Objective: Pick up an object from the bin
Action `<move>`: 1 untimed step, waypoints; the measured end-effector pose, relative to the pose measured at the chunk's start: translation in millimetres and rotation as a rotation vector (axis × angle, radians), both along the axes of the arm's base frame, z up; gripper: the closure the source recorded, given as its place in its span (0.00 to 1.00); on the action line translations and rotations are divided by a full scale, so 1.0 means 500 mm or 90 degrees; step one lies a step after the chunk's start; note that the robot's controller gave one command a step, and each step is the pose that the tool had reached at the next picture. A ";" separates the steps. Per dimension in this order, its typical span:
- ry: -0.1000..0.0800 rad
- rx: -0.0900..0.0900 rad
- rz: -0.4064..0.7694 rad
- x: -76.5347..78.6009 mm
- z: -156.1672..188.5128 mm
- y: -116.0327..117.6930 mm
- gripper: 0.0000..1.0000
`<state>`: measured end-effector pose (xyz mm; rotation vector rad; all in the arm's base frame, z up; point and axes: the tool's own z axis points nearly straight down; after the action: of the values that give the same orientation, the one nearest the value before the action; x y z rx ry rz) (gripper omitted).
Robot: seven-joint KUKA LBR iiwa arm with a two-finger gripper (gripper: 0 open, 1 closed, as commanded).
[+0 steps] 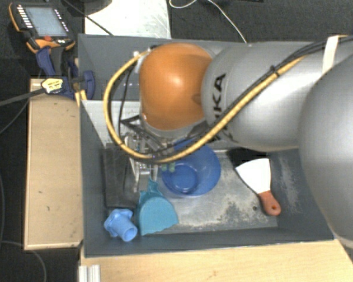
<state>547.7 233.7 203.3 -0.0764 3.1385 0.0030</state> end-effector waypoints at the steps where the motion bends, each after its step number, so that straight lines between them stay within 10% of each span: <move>1: -0.003 0.002 -0.003 0.008 0.024 0.000 0.00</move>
Offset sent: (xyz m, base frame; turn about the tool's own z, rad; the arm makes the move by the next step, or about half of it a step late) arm -0.0024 0.0019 -0.0402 -0.0984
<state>551.5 233.6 215.4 -0.0692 3.1334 0.0075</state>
